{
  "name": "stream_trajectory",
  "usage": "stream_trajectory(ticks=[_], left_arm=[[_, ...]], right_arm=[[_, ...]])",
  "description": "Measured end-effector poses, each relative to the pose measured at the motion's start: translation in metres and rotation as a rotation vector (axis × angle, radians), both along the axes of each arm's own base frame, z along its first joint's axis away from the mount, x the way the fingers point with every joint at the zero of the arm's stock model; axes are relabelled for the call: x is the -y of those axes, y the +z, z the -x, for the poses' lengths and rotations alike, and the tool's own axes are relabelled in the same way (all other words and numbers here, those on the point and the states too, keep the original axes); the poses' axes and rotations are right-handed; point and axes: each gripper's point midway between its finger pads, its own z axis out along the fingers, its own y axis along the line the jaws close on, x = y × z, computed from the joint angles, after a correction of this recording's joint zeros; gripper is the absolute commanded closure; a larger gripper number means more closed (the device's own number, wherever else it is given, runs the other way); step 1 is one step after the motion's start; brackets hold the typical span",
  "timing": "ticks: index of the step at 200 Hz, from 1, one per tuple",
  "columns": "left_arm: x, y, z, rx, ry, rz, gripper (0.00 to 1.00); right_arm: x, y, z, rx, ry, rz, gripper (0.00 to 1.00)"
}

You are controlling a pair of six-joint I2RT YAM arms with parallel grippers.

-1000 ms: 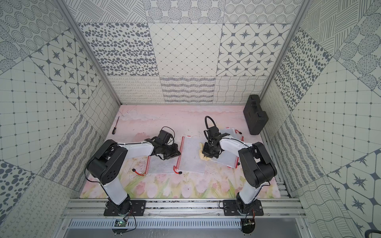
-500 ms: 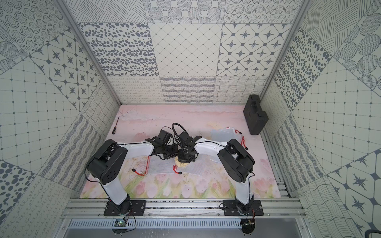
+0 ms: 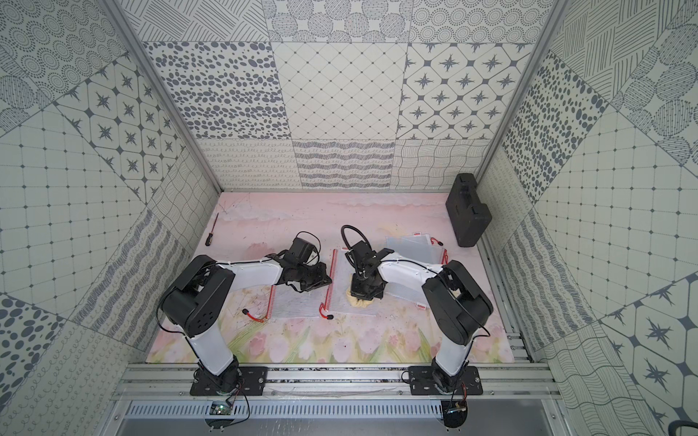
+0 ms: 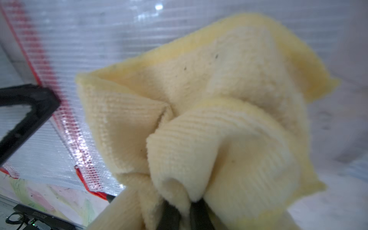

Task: Wipe the document bag
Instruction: Wipe the dirt from the document bag.

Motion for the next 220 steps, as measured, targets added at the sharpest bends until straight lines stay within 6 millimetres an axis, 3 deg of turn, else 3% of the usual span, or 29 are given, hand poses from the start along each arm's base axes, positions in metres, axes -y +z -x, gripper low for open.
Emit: stream_trajectory(ticks=[23,44,65,102,115,140,164,203,220], left_arm=[[0.000,0.000,0.000,0.001,0.000,0.000,1.00],[0.000,0.000,0.000,0.004,0.001,-0.002,1.00],[-0.001,0.000,0.000,0.003,0.001,-0.002,1.00],[0.001,-0.002,-0.001,0.002,-0.001,0.002,1.00],[0.002,-0.001,-0.002,0.007,-0.003,0.007,1.00],[0.003,0.000,-0.003,0.009,-0.005,0.007,1.00],[0.003,0.000,-0.004,0.013,-0.003,0.005,1.00],[0.002,0.000,-0.004,0.015,-0.001,0.004,1.00],[0.002,0.000,-0.004,0.017,0.000,0.002,1.00]], right_arm=[[-0.055,0.002,0.010,0.020,0.107,-0.043,1.00],[-0.065,0.001,0.021,0.012,0.127,-0.058,1.00],[-0.041,-0.003,0.022,0.000,0.076,-0.066,1.00],[0.049,-0.007,0.020,-0.017,-0.126,-0.056,1.00],[0.072,-0.007,0.018,-0.016,-0.189,-0.055,1.00],[0.080,-0.005,0.016,-0.007,-0.211,-0.040,1.00],[0.055,-0.002,0.015,-0.023,-0.135,0.020,1.00],[-0.047,0.000,0.006,0.003,0.045,-0.063,1.00],[-0.057,-0.001,0.013,-0.003,0.066,-0.089,1.00]])
